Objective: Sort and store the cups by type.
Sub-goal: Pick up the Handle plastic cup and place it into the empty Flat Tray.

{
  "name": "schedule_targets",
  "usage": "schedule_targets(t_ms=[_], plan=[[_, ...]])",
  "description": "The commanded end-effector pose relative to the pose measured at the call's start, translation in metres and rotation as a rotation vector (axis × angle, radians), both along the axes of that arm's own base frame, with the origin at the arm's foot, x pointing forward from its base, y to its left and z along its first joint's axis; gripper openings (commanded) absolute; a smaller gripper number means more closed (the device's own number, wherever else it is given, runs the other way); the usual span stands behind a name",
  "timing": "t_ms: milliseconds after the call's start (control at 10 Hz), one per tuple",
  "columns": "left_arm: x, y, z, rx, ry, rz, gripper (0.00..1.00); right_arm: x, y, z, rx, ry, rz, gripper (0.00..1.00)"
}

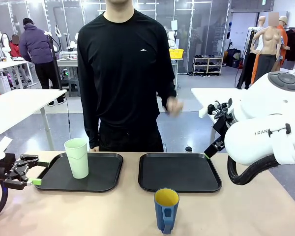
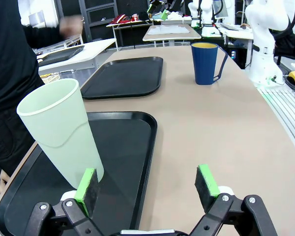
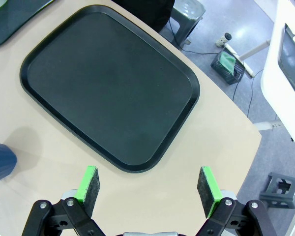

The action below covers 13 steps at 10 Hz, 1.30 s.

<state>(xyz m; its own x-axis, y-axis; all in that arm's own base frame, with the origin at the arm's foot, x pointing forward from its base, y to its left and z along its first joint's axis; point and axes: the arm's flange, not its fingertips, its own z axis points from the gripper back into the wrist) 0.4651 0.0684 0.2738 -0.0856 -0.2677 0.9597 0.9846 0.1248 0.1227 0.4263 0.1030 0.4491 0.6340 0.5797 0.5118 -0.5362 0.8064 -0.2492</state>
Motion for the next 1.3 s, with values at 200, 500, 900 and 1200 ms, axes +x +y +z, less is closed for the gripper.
schedule_targets(t_ms=[200, 500, 900, 1200], plan=[[0.005, 0.000, 0.000, 0.007, 0.000, -0.002, 1.00, 0.001, -0.001, 0.001, 0.001, 0.001, -0.001, 1.00], [0.005, 0.000, 0.000, 0.007, 0.000, -0.002, 1.00, 0.001, -0.001, 0.001, 0.001, 0.001, -0.001, 1.00], [0.005, 0.000, 0.000, 0.007, 0.000, -0.002, 1.00, 0.001, -0.001, 0.001, 0.001, 0.001, -0.001, 1.00], [0.005, 0.000, 0.000, 0.007, 0.000, -0.002, 1.00, -0.019, 0.001, -0.007, -0.100, 0.003, 0.134, 1.00]])
